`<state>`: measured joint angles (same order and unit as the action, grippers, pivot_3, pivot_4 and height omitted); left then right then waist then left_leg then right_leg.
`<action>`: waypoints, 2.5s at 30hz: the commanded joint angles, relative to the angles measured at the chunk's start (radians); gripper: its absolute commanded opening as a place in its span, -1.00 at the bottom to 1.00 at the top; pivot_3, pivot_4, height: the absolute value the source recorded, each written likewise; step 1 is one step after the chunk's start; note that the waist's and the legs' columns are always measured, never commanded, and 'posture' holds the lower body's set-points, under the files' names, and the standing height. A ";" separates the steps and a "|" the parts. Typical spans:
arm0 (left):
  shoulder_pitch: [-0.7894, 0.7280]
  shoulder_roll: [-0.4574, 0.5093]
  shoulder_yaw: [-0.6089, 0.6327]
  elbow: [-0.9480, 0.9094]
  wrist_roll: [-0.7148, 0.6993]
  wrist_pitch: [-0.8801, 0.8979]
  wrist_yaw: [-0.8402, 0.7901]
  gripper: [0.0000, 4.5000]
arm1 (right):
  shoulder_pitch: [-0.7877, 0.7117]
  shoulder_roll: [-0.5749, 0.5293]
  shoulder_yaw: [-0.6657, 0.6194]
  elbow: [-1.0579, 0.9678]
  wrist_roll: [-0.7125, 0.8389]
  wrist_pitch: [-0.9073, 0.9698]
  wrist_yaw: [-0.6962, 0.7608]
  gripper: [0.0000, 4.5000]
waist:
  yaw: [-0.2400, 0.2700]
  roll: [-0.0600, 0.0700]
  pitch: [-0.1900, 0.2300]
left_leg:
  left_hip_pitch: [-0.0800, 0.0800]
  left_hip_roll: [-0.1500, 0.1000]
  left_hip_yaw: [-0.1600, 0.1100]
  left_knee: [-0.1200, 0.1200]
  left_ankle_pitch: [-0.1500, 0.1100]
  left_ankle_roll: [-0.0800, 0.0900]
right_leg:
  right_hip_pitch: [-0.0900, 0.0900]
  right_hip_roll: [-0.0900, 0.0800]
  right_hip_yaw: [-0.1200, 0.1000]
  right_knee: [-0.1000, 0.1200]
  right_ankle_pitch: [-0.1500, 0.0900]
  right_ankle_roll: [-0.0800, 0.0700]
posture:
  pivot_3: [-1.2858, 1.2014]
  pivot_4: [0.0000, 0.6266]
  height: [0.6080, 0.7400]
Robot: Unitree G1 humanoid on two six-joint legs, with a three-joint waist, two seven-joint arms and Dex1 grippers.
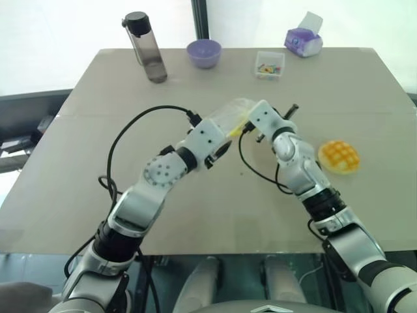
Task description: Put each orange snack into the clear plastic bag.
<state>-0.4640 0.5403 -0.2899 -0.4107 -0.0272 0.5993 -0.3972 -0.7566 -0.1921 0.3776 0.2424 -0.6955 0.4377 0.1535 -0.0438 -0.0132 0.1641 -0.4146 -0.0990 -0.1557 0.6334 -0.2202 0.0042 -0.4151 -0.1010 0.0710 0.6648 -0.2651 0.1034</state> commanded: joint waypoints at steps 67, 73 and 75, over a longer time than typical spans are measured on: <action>0.047 -0.053 -0.005 0.067 0.314 -0.026 -0.053 -1.00 | -0.013 0.027 -0.036 -0.050 0.002 0.031 -0.052 -0.14 | -0.001 0.000 0.000 | 0.000 0.000 0.000 0.004 0.000 -0.001 | -0.001 0.000 0.000 0.007 0.000 0.000 | 0.03 -0.52 0.99; 0.044 -0.062 0.003 0.073 0.309 -0.024 -0.050 -1.00 | 0.040 -0.008 -0.058 -0.191 0.105 -0.006 0.079 0.26 | -0.001 0.000 0.000 | 0.000 0.000 0.000 0.004 0.000 -0.001 | -0.001 0.000 0.000 0.007 0.000 0.000 | 0.03 -0.52 0.99; 0.041 -0.064 0.009 0.078 0.307 -0.023 -0.048 -1.00 | 0.071 -0.028 -0.061 -0.287 0.161 0.003 0.181 0.26 | -0.001 0.000 0.000 | 0.000 0.000 0.000 0.004 0.000 -0.001 | -0.001 0.000 0.000 0.007 0.000 0.000 | 0.03 -0.52 0.99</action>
<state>-0.4106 0.4781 -0.3114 -0.3186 0.2730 0.5861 -0.4557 -0.6833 -0.2143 0.3315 0.0500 -0.5728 0.4531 0.2746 -0.0445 -0.0131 0.1638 -0.4145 -0.0993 -0.1559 0.6378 -0.2198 0.0037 -0.4156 -0.1009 0.0710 0.6721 -0.2651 0.1034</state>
